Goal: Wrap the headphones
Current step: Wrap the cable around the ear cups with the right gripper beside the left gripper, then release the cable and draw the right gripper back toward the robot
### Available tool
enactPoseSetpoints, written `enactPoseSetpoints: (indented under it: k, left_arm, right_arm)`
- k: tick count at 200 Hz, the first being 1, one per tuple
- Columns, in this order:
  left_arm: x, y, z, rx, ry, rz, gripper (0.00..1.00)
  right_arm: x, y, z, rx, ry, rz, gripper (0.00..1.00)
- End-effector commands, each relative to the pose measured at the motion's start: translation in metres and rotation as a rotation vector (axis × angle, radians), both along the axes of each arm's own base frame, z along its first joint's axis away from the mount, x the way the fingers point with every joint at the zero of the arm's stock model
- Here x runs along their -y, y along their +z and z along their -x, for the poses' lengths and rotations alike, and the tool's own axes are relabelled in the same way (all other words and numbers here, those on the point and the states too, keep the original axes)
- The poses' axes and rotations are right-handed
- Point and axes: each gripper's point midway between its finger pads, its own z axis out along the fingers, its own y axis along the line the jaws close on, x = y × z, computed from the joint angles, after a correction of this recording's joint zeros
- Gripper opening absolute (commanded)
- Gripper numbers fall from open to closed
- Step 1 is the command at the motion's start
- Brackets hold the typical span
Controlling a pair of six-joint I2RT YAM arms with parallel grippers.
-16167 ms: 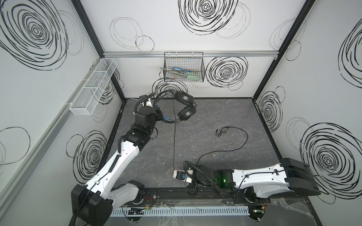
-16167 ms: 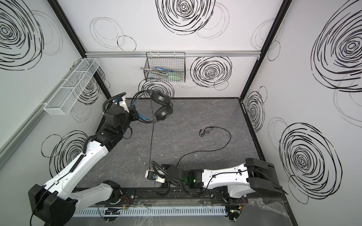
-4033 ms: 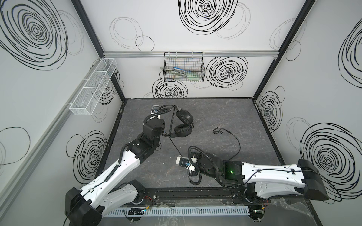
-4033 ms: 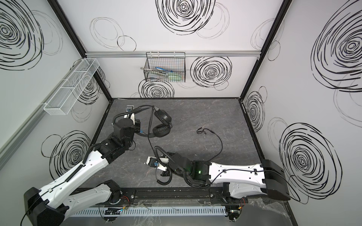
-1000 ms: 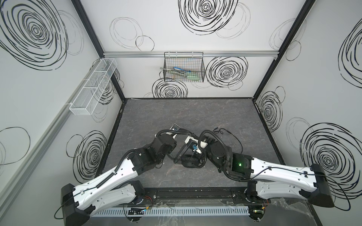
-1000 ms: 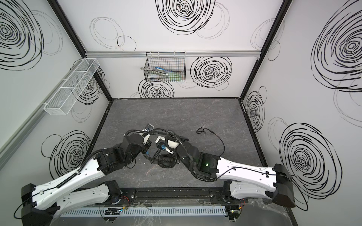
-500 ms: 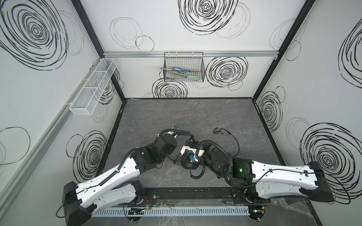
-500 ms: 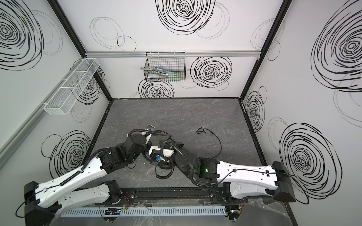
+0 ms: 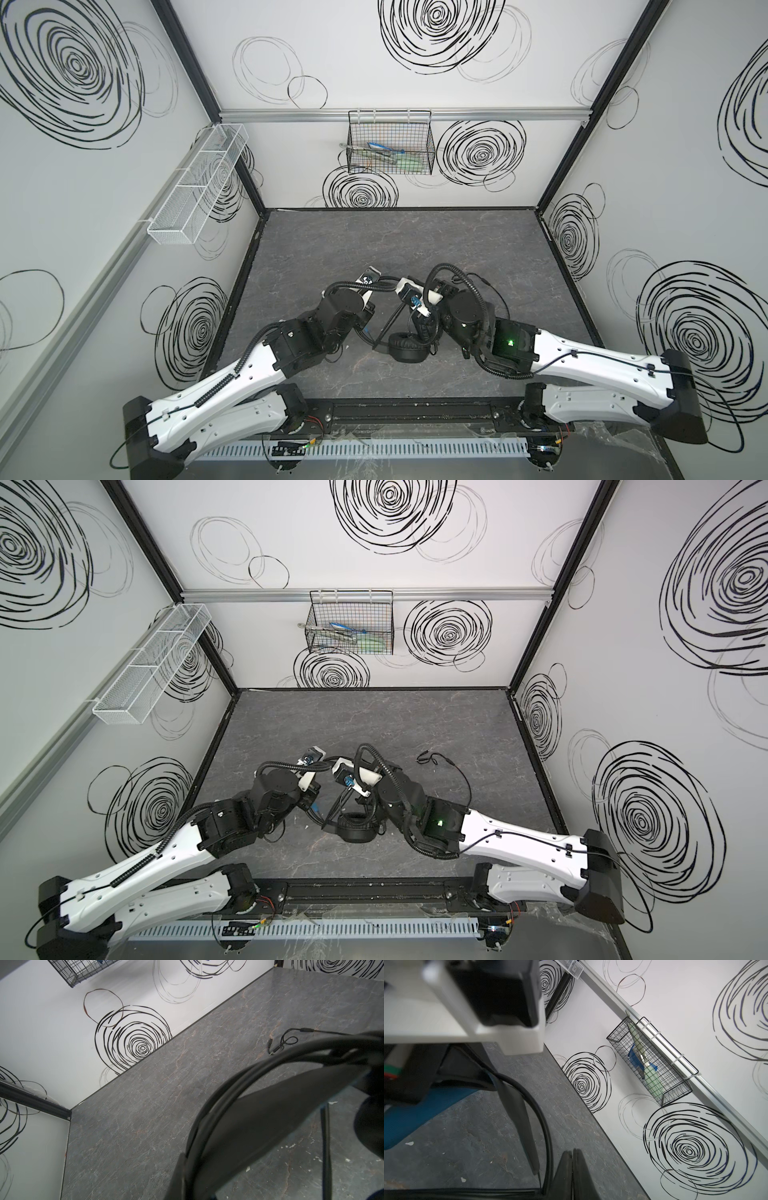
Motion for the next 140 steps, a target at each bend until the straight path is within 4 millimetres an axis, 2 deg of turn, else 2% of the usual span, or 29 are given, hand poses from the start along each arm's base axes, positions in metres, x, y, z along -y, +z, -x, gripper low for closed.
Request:
enactPoseSetpoints:
  k: [1, 31, 61, 90, 111, 140]
  left_arm:
    - [0.005, -0.009, 0.009, -0.017, -0.054, -0.037, 0.0]
    - [0.016, -0.009, 0.02, -0.018, -0.128, -0.024, 0.0]
    - [0.012, -0.012, 0.022, -0.018, -0.114, -0.044, 0.0]
    - [0.009, -0.003, 0.023, 0.003, -0.111, -0.013, 0.0]
    - [0.007, 0.004, 0.026, 0.013, -0.115, 0.012, 0.0]
    - [0.013, 0.018, 0.038, 0.032, -0.196, 0.087, 0.0]
  right_arm:
    - [0.03, 0.057, -0.013, 0.042, -0.074, -0.232, 0.09]
    - [0.043, 0.058, -0.019, 0.021, -0.075, -0.282, 0.12]
    - [0.052, 0.056, -0.022, 0.022, -0.091, -0.296, 0.14]
    - [0.058, 0.051, -0.027, 0.017, -0.113, -0.303, 0.13]
    - [0.071, 0.049, -0.037, 0.009, -0.162, -0.343, 0.12]
    - [0.086, 0.043, -0.049, -0.028, -0.181, -0.403, 0.1]
